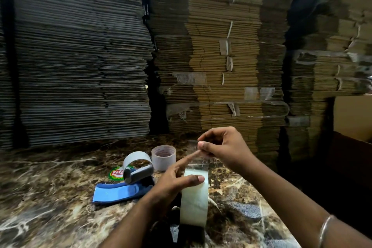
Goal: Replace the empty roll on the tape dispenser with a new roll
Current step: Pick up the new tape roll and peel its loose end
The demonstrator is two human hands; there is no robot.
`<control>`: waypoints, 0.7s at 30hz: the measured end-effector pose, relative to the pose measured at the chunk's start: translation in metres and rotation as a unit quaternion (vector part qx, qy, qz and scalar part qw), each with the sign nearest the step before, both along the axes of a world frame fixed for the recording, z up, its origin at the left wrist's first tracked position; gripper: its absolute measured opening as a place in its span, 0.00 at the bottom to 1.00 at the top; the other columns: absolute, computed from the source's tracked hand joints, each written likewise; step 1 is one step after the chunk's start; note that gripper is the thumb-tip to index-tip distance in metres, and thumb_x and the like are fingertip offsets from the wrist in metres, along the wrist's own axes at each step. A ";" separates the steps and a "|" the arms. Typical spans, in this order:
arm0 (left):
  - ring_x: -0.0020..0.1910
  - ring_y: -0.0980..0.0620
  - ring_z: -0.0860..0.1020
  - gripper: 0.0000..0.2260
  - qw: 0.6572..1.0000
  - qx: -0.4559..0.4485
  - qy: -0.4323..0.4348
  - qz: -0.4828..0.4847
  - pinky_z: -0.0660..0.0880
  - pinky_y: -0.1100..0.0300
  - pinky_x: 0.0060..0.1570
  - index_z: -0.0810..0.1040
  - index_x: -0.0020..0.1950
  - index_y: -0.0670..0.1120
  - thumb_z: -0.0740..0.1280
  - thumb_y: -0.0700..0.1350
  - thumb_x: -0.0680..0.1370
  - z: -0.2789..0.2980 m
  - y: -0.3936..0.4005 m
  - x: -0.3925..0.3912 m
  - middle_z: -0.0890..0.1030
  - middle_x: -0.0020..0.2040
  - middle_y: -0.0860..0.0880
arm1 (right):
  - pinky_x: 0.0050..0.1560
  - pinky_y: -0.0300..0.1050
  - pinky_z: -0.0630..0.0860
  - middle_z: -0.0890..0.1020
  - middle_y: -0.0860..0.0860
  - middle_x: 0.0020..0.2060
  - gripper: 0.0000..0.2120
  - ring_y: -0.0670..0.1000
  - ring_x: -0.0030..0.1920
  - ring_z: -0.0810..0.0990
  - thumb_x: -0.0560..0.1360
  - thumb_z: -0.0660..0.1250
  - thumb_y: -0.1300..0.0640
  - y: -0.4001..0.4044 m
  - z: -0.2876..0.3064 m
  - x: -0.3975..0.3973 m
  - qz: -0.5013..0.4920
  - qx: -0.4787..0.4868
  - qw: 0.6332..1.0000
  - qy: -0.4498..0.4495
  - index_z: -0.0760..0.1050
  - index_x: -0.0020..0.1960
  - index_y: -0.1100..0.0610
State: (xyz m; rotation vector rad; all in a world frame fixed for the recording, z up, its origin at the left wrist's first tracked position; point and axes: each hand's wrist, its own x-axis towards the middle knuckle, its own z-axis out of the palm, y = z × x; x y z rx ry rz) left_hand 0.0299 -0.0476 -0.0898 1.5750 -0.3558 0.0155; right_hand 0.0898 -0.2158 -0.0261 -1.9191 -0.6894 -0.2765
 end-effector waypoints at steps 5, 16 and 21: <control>0.65 0.44 0.76 0.30 1.000 -0.018 0.009 -0.018 0.72 0.40 0.65 0.75 0.68 0.57 0.76 0.49 0.66 -0.002 0.002 0.001 0.78 0.66 0.46 | 0.42 0.49 0.84 0.86 0.49 0.37 0.04 0.46 0.40 0.85 0.69 0.77 0.56 0.002 -0.001 0.002 -0.048 -0.076 0.995 -0.052 0.84 0.43 0.51; 0.66 0.52 0.76 0.31 1.000 -0.017 0.003 -0.005 0.72 0.50 0.67 0.72 0.68 0.64 0.75 0.47 0.67 0.000 0.001 -0.001 0.76 0.69 0.53 | 0.47 0.50 0.79 0.82 0.55 0.51 0.20 0.54 0.50 0.82 0.71 0.66 0.40 -0.011 -0.043 -0.015 0.037 0.116 0.984 0.128 0.77 0.58 0.50; 0.61 0.46 0.80 0.30 0.999 -0.035 0.013 -0.017 0.76 0.49 0.61 0.71 0.70 0.60 0.72 0.42 0.70 0.000 0.001 -0.001 0.82 0.63 0.48 | 0.59 0.58 0.79 0.80 0.54 0.62 0.39 0.56 0.61 0.81 0.62 0.78 0.41 -0.006 -0.084 -0.031 0.212 0.119 0.949 0.202 0.66 0.70 0.40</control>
